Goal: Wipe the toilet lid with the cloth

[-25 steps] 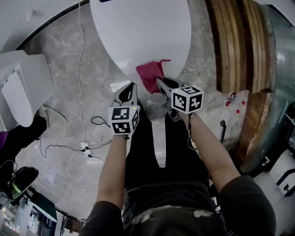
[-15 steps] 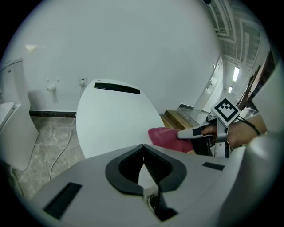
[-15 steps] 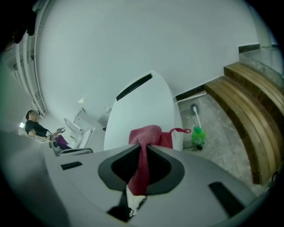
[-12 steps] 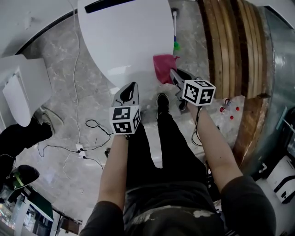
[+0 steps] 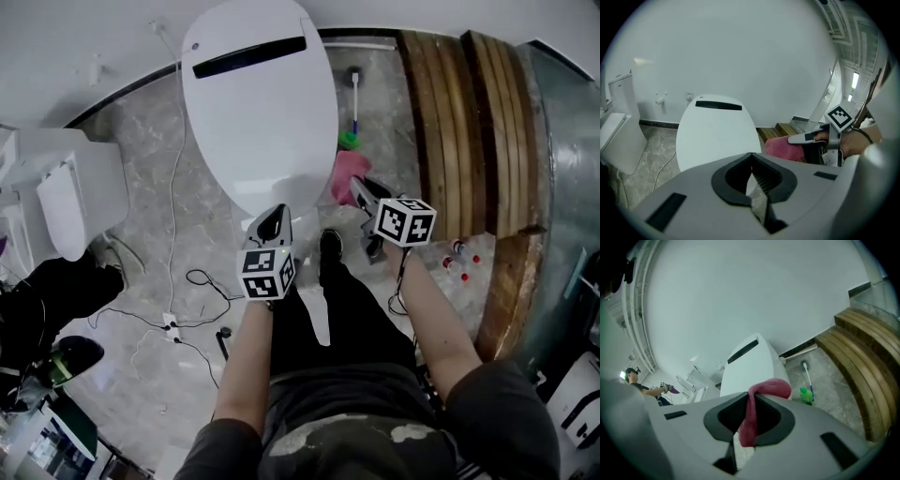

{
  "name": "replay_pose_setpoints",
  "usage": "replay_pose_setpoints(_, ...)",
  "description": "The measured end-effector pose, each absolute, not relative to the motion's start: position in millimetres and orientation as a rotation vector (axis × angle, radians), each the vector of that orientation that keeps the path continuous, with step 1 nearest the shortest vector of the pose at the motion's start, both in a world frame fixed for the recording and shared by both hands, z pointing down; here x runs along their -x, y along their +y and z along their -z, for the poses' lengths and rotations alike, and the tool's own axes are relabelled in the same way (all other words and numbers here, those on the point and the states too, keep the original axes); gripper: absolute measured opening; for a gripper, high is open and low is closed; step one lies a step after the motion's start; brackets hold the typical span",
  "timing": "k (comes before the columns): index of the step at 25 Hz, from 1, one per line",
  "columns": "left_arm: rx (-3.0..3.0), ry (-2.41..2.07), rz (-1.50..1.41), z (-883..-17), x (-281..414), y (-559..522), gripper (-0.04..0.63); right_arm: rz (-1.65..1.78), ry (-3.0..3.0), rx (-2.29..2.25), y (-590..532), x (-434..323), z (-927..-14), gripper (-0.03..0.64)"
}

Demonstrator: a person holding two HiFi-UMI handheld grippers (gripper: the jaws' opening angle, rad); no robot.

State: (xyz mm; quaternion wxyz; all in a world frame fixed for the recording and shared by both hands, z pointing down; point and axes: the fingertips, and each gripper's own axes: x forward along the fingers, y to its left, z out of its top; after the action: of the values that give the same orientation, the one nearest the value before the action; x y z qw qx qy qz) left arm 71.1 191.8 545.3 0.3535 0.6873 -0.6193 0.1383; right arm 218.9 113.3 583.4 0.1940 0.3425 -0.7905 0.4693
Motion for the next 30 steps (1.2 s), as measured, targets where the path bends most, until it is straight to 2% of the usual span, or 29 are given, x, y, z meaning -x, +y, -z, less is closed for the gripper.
replay_pose_setpoints(13,-1.873,-1.694,-0.272,-427,-56,192,0.008,-1.233,-2.401,-0.9,113,-199,-465,0.04)
replay_pose_setpoints(30,-2.036,-1.673,-0.139,-350,-18,280,0.008,-1.031,-2.558,-0.972,194,-172,-359,0.04)
